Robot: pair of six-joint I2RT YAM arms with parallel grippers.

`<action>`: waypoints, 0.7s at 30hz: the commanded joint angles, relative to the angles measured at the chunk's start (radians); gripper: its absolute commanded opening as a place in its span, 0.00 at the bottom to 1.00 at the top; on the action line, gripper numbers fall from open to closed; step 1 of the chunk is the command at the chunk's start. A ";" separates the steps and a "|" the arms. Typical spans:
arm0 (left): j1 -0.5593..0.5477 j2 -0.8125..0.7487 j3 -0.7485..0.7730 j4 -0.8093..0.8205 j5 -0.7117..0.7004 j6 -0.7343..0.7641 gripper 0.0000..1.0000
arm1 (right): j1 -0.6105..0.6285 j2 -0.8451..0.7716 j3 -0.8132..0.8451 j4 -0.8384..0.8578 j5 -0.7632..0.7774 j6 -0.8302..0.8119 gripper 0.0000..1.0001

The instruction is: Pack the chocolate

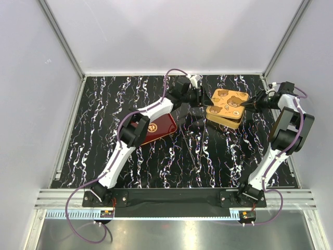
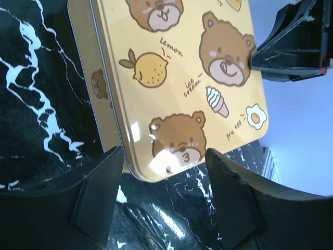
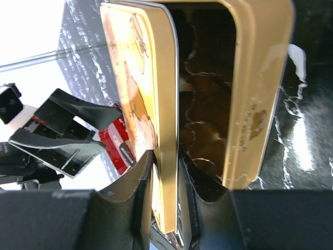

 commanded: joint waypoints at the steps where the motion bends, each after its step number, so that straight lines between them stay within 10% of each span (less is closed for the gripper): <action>1: -0.003 0.034 0.060 0.037 -0.013 -0.006 0.70 | -0.005 -0.033 -0.010 -0.054 0.134 -0.041 0.28; 21: -0.014 0.059 0.077 0.081 -0.038 -0.020 0.70 | -0.009 -0.013 -0.044 -0.067 0.314 -0.074 0.31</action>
